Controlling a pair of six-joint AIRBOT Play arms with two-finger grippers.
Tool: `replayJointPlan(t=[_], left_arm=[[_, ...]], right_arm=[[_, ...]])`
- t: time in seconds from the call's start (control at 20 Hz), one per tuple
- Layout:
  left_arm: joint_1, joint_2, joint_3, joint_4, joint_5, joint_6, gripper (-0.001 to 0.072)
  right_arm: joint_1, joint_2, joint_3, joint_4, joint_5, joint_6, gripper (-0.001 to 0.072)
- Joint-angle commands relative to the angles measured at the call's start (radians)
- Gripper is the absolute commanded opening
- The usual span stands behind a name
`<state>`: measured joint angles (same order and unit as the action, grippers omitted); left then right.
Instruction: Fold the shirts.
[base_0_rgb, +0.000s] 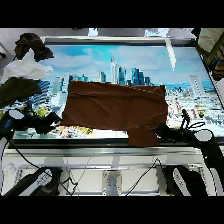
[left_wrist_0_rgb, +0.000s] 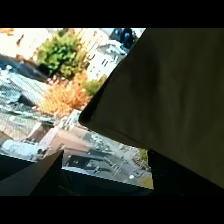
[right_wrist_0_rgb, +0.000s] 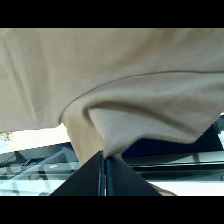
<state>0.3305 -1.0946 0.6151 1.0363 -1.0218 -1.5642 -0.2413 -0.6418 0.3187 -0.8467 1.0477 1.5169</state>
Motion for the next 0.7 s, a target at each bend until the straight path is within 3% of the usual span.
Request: replayJointPlan(t=[0.0,0.2,0.25,0.4,0.45,0.65], left_arm=[[0.013,-0.105,0.000,-0.138,-0.012,0.029,0.0569],[0.013,-0.149,0.000,-0.155,0.043,0.024,0.0567],[0.013,-0.149,0.000,-0.161,0.076,0.017,0.0517],[0.013,-0.149,0.000,-0.222,0.148,0.018,0.0109],[0.013,-0.149,0.000,-0.246,0.162,0.027,0.0028],[0.013,-0.148,0.001,-0.418,0.081,0.163,0.0014]], right_arm=[[0.000,0.002,0.006,-0.006,0.006,0.005,0.0032],[0.000,0.002,0.006,-0.006,0.002,0.005,0.0032],[0.000,0.002,0.006,-0.005,0.002,0.005,0.0032],[0.000,0.002,0.006,0.013,0.002,0.002,0.0031],[0.000,0.002,0.006,0.022,0.002,0.001,0.0031],[0.000,0.019,0.006,0.071,0.034,-0.006,0.0030]])
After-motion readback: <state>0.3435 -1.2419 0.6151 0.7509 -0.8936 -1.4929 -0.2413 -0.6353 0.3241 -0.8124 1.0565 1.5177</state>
